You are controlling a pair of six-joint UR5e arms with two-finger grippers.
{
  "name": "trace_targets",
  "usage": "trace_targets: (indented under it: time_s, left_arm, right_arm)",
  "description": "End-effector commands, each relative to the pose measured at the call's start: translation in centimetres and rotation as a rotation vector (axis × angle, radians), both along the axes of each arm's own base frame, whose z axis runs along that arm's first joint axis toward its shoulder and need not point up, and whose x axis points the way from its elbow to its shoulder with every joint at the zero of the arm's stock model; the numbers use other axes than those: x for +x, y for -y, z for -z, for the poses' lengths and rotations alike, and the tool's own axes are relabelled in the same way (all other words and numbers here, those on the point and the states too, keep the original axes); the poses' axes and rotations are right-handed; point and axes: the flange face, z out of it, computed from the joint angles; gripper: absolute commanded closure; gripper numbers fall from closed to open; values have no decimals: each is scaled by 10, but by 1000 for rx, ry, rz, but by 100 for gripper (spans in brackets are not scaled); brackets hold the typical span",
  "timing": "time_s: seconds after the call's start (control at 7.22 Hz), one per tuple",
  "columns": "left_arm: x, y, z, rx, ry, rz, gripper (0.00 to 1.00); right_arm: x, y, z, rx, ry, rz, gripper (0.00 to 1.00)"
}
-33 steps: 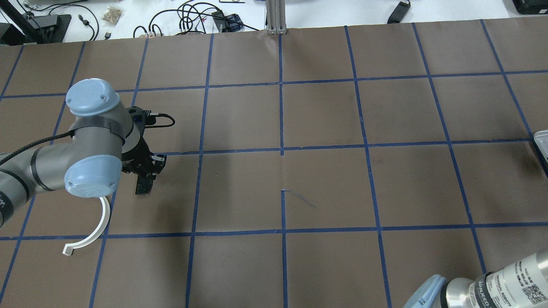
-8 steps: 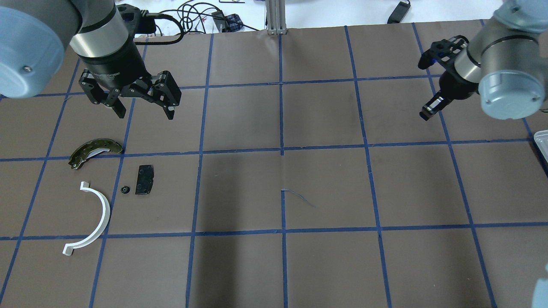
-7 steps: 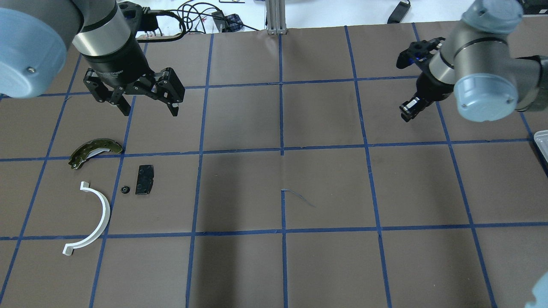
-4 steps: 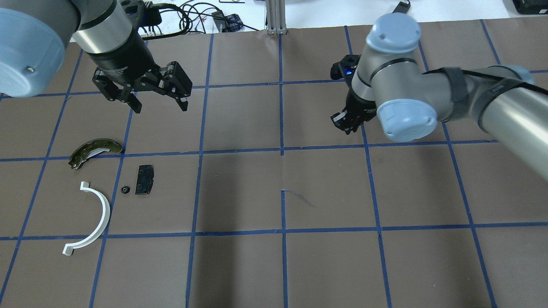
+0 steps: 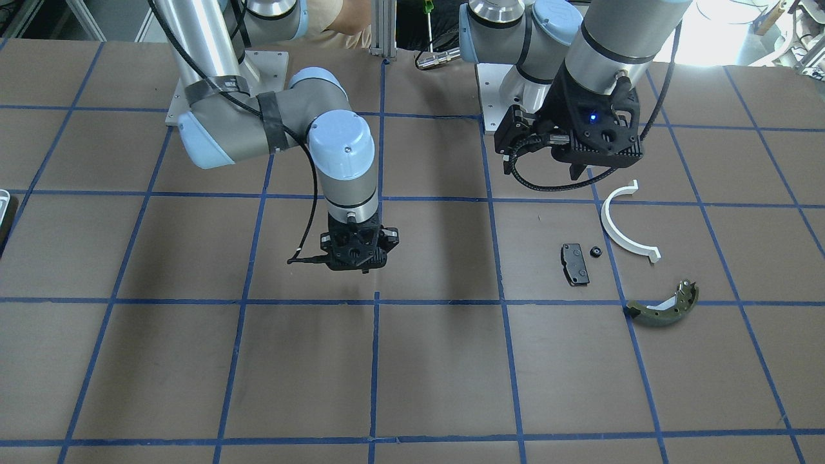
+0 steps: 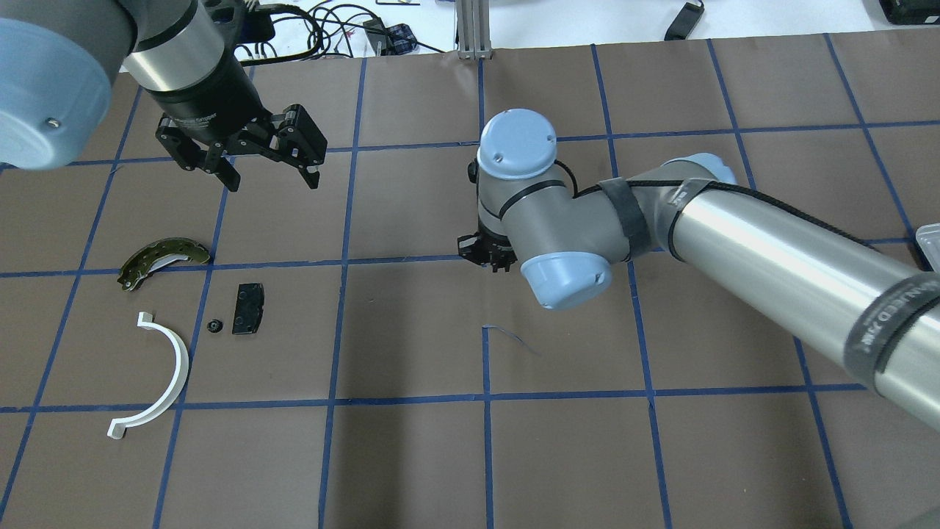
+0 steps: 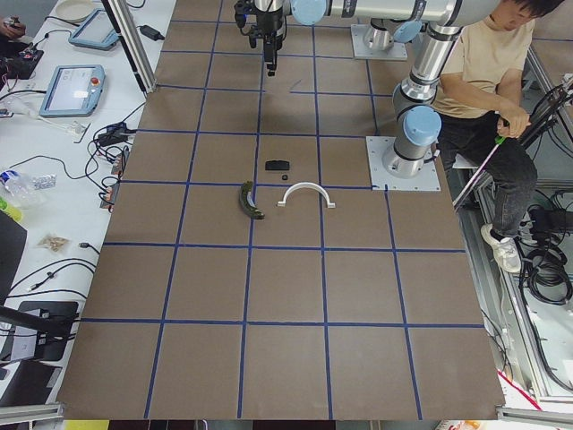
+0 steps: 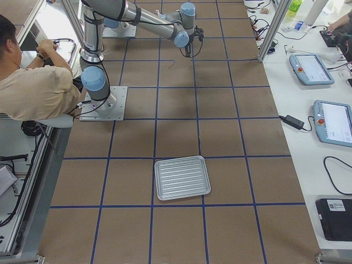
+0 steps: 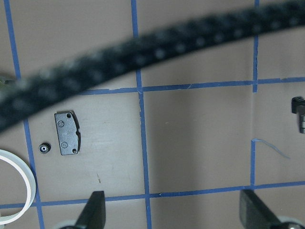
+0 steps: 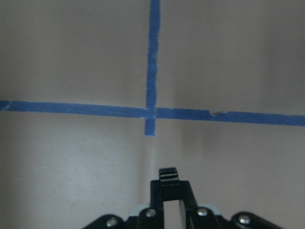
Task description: Place bearing gear from tray to pile
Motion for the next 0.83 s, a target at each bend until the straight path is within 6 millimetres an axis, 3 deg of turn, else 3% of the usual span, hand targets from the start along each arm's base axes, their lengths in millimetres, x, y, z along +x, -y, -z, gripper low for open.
trace_targets:
  time_s: [0.0,0.14,0.28,0.42,0.55,0.69]
  left_arm:
    - [2,-2,2,-3,20,1,0]
    - [2,-3,2,-3,22,1,0]
    - [2,-3,2,-1,22,-1,0]
    - [2,-3,2,-1,22,-1,0]
    - [2,-3,1,-1,24,1,0]
    - [3,-4,0,-3,24,-1,0]
  right_arm:
    - [27,-5,27,-27,28,86,96]
    - [28,-6,27,-26,29,86,93]
    - [31,-9,25,-27,30,80,73]
    - [30,-8,25,-33,22,84,11]
    - [30,-9,23,-24,23,82,0]
    - [16,-1,12,-41,28,96,0]
